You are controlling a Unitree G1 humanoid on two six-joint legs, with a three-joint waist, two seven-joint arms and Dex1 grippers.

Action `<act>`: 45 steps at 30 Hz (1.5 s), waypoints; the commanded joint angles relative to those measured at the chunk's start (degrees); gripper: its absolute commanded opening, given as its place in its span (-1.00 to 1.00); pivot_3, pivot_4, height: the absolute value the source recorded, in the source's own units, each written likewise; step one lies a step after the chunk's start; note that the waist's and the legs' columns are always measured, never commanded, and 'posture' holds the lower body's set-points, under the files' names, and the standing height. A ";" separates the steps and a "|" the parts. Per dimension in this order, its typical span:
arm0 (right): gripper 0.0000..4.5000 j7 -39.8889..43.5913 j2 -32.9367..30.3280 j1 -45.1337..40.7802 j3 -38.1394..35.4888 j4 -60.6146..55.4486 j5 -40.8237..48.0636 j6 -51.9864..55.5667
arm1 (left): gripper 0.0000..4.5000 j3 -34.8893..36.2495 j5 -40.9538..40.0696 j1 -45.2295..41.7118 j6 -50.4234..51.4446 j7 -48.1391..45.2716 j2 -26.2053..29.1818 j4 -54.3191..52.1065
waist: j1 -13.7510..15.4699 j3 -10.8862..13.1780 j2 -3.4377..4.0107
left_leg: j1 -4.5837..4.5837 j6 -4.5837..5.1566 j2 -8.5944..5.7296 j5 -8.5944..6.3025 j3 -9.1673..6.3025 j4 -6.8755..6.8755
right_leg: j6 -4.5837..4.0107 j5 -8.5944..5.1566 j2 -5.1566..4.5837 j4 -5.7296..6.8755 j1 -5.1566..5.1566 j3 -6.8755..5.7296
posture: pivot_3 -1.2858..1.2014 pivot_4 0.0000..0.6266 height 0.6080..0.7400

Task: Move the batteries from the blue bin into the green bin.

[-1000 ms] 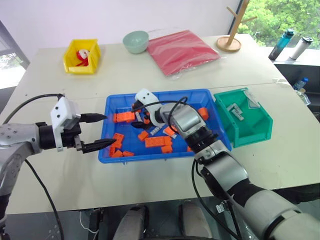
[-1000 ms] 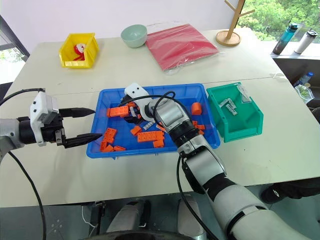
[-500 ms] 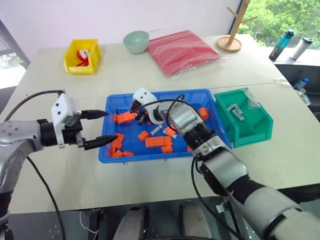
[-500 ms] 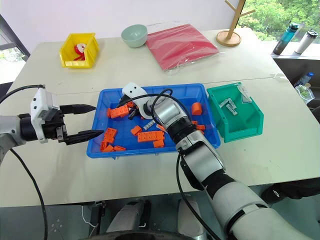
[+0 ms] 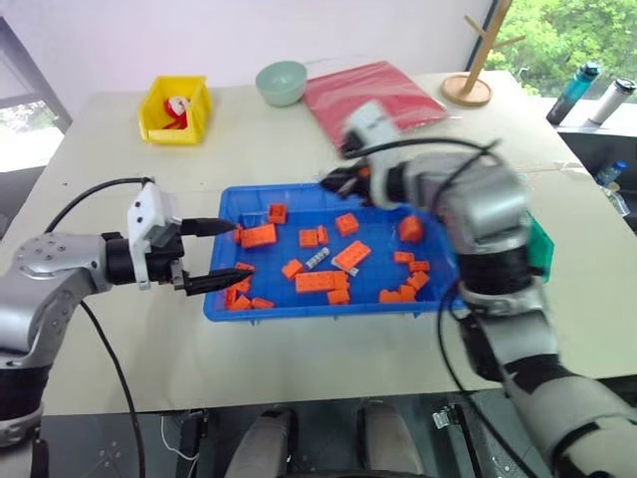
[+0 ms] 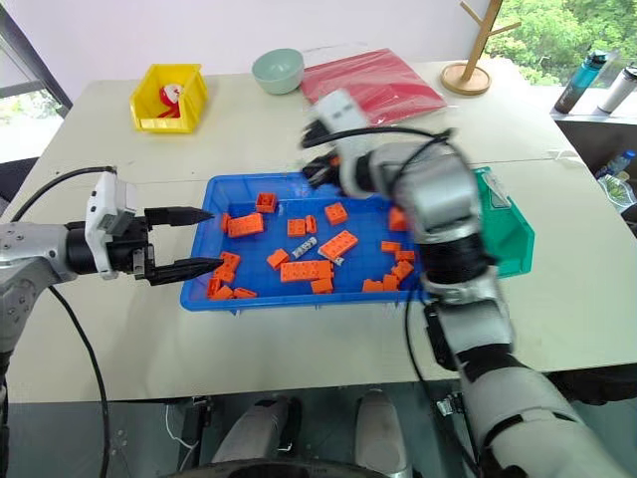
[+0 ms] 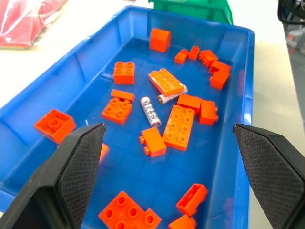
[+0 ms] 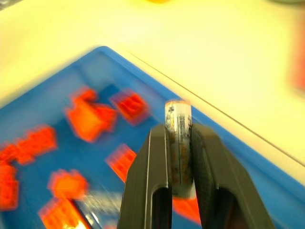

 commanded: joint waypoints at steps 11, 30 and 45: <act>-0.71 -4.12 -17.45 19.83 -16.48 -7.89 3.71 3.35 | 1.00 -3.66 0.46 -6.71 -0.65 -1.45 -2.95 3.13 | -0.39 0.00 0.00 | 0.03 0.03 0.17 -0.01 0.36 -0.02 | 0.00 0.00 0.03 -0.01 -0.03 0.03 | 0.03 -0.52 0.65; 0.28 19.47 -7.64 1.89 20.06 2.31 6.72 -32.99 | 1.00 -0.69 -0.62 -3.27 1.56 -0.19 -0.63 -1.63 | -0.08 0.01 -0.02 | 0.03 0.04 0.14 -0.02 0.19 0.02 | 0.01 0.00 0.07 -0.12 0.04 0.02 | 0.03 -0.52 0.65; 0.28 29.92 3.49 -5.33 32.38 32.57 -8.08 -60.15 | 1.00 3.60 -2.06 2.20 2.93 3.56 0.07 -7.79 | -0.57 0.01 -0.02 | 0.04 0.02 0.15 -0.01 0.14 0.02 | 0.01 0.00 0.10 -0.13 0.00 0.00 | 0.03 -0.52 0.65</act>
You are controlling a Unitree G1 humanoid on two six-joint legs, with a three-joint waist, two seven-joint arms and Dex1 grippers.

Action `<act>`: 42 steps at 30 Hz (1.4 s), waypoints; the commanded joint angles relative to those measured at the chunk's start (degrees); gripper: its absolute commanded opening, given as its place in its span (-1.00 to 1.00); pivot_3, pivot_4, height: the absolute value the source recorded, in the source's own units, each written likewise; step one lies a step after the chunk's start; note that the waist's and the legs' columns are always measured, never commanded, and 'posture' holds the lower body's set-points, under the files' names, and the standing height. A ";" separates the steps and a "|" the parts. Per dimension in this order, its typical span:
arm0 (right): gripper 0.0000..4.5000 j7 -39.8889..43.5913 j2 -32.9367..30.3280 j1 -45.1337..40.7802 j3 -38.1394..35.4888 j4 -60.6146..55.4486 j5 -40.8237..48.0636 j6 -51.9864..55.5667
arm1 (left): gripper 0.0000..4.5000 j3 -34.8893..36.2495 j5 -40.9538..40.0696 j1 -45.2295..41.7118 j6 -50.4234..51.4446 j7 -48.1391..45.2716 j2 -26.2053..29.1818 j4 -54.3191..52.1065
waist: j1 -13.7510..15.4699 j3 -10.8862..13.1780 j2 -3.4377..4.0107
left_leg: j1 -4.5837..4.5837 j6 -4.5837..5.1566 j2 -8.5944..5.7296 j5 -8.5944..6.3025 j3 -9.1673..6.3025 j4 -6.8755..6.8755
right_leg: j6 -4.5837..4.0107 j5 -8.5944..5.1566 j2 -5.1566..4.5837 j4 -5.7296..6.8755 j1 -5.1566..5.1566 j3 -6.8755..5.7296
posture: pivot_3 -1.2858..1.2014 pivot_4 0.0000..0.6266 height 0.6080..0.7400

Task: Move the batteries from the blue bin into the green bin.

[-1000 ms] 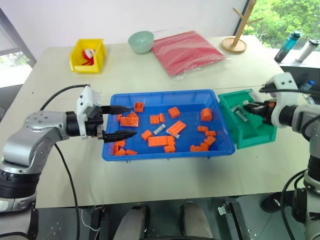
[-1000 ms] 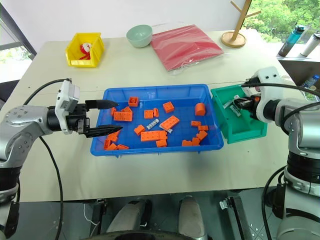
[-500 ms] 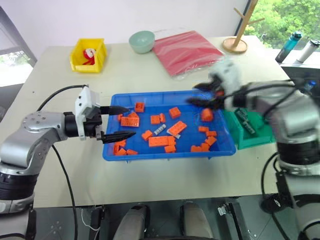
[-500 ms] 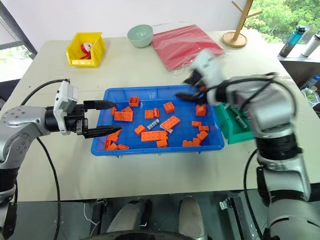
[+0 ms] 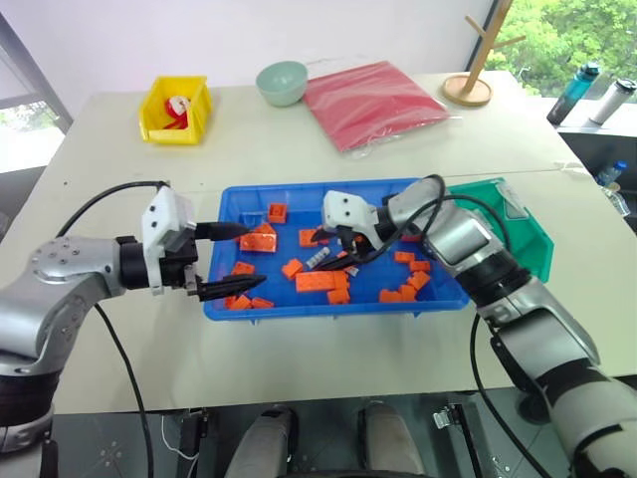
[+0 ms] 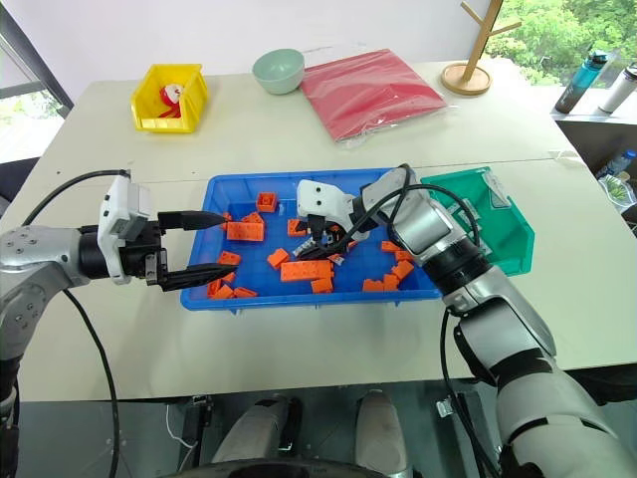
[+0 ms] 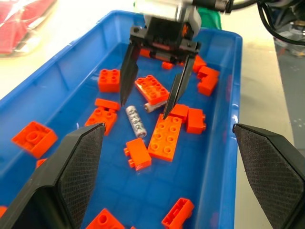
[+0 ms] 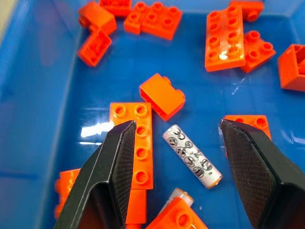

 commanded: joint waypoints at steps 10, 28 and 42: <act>0.28 1.33 6.16 -2.74 -0.23 15.91 -7.02 -12.12 | 1.00 3.82 -2.22 2.26 0.39 2.50 0.80 -3.72 | -0.01 -0.01 0.00 | 0.01 -0.02 0.00 0.01 -0.07 0.02 | 0.00 0.00 0.02 0.00 0.01 -0.01 | 0.03 -0.52 0.65; -0.47 5.39 5.03 -3.58 -5.66 11.20 -6.08 -5.94 | 1.00 1.79 -1.05 -1.31 -0.57 2.00 0.45 -1.10 | -0.04 -0.03 -0.03 | 0.06 -0.02 -0.01 0.01 -0.08 -0.01 | 0.00 0.00 0.02 -0.02 0.04 -0.01 | 0.03 -0.52 0.65; -0.47 1.07 6.36 0.55 -4.27 11.98 -9.47 -5.56 | 1.00 0.08 -0.03 -4.26 -1.63 0.77 0.52 1.48 | -0.11 -0.03 -0.03 | 0.06 -0.02 0.00 0.01 -0.07 -0.02 | 0.00 0.00 0.03 0.00 0.03 -0.01 | 0.03 -0.52 0.65</act>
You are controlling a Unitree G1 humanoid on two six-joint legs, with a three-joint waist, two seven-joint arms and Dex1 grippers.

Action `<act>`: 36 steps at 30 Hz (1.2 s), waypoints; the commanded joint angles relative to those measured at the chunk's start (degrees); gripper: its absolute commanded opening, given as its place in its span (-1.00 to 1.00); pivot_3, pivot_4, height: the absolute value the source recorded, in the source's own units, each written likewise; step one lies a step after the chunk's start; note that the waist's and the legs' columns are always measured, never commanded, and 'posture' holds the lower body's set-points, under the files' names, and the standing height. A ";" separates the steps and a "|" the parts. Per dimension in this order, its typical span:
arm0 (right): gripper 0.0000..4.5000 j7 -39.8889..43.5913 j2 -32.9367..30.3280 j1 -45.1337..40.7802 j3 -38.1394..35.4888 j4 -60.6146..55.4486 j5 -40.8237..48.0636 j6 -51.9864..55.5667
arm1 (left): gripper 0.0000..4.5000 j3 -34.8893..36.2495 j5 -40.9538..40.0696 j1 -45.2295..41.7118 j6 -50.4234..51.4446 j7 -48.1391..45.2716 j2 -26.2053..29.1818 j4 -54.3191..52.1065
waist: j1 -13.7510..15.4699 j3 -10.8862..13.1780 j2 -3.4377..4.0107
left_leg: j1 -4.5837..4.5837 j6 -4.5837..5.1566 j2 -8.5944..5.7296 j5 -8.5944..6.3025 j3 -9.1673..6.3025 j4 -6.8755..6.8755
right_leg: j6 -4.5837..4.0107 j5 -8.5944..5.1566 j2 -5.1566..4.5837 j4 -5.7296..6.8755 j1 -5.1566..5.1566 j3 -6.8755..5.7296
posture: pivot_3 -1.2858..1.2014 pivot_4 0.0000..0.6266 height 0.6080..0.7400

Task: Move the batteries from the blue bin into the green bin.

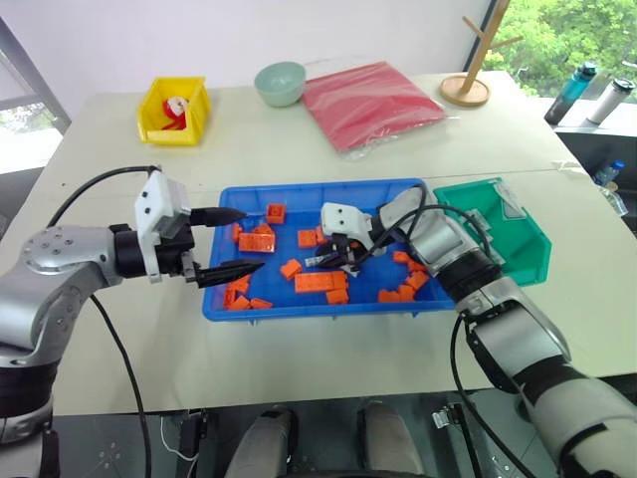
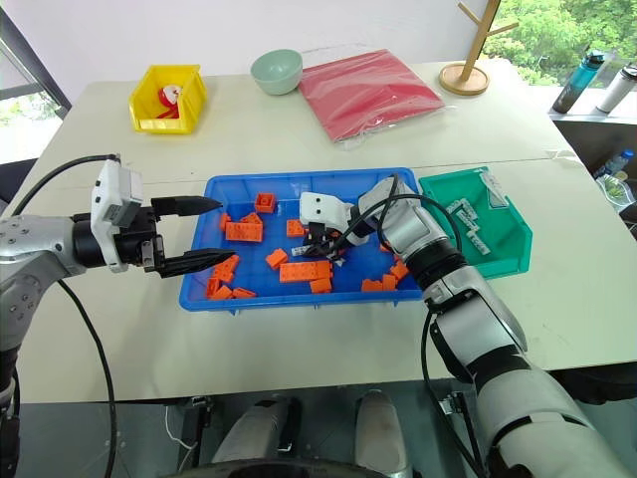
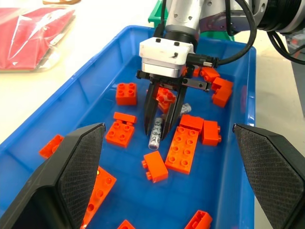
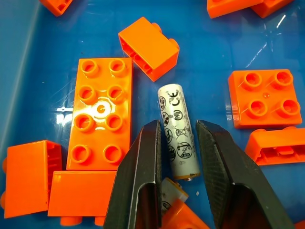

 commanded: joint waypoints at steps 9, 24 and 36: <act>-0.96 -3.15 -1.46 3.49 -5.21 -15.12 3.10 9.19 | 1.00 -0.55 0.29 -1.60 -0.95 -0.85 -0.54 0.06 | 0.13 0.00 -0.01 | 0.00 0.00 -0.01 0.00 -0.01 0.01 | 0.00 0.00 -0.01 0.00 0.01 0.00 | 0.03 -0.52 0.65; -0.96 -21.71 -27.55 25.83 -44.65 -53.23 12.64 50.44 | 1.00 -6.60 2.99 -4.61 -4.47 -2.63 -6.65 5.46 | 2.58 -0.01 -0.03 | -0.10 0.02 -0.10 -0.01 0.14 0.07 | 0.00 0.00 -0.12 -0.08 0.01 0.02 | 0.03 -0.52 0.65; 0.07 -27.09 -30.54 27.24 -41.89 -53.77 16.54 46.83 | 1.00 -9.22 4.72 -9.49 -5.50 -4.67 -8.75 8.40 | 1.53 -0.01 -0.02 | -0.02 0.03 0.01 0.00 0.33 0.03 | 0.00 0.00 -0.10 -0.02 0.01 0.04 | 0.03 -0.52 0.65</act>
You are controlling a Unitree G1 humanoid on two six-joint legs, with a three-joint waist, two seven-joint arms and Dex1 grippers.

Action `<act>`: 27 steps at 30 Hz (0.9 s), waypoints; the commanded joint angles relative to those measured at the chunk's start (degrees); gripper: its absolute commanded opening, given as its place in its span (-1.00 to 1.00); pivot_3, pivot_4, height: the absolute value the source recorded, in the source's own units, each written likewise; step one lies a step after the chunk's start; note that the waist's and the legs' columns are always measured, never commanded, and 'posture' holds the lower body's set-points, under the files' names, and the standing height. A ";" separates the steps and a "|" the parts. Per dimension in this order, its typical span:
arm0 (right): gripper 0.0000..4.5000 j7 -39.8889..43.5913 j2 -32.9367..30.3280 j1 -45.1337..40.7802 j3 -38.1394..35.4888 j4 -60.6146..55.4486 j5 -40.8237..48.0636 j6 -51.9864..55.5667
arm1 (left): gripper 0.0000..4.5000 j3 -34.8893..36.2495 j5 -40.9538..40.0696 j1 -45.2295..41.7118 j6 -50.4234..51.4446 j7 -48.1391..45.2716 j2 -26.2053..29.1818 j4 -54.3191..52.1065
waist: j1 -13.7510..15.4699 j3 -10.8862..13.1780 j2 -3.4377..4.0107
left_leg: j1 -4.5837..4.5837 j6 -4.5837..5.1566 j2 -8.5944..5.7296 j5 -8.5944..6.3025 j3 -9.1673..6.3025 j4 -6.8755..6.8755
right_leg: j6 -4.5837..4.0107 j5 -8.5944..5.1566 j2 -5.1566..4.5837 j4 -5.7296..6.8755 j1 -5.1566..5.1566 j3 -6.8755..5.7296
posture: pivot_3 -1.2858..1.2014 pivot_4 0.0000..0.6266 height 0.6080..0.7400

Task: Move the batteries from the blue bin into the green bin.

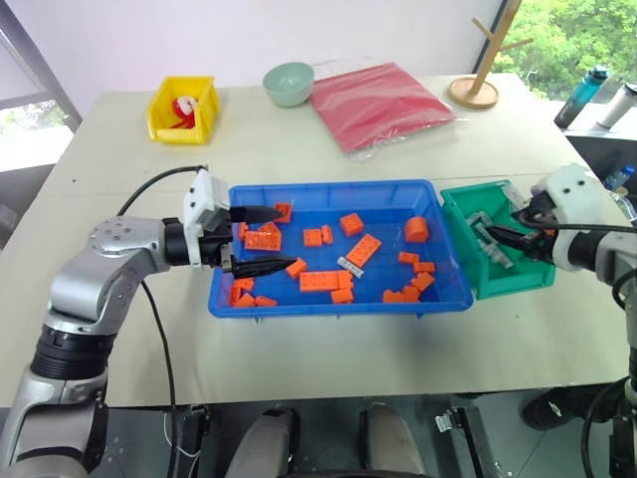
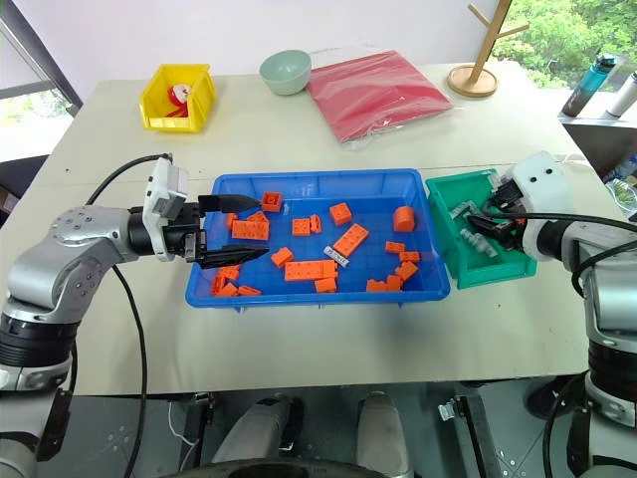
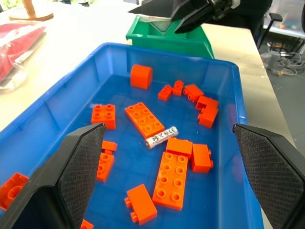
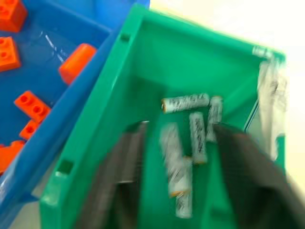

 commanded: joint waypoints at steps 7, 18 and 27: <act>0.07 1.67 5.65 -14.97 10.49 -10.63 15.04 10.23 | 1.00 2.04 -1.00 2.20 0.72 -1.13 3.39 -4.64 | 0.01 0.00 -0.01 | 0.00 0.00 0.05 0.00 -0.07 -0.03 | 0.00 0.00 0.05 -0.06 0.03 -0.01 | 0.03 -0.52 0.65; 0.07 -4.85 13.61 -9.07 25.89 -3.84 14.26 8.67 | 1.00 3.79 -1.68 4.49 1.76 0.09 4.60 -7.52 | 0.22 -0.02 -0.09 | -0.01 0.00 -0.06 0.00 -0.23 0.04 | 0.00 0.00 0.00 -0.05 0.07 -0.01 | 0.03 -0.52 0.65; 0.07 -6.28 14.65 -7.69 28.46 -0.15 13.52 4.79 | 1.00 4.38 -2.22 5.30 1.73 0.76 5.38 -8.19 | 0.05 -0.02 -0.09 | -0.01 0.00 -0.03 0.00 -0.23 0.02 | 0.00 0.00 0.03 -0.05 0.05 -0.02 | 0.03 -0.52 0.65</act>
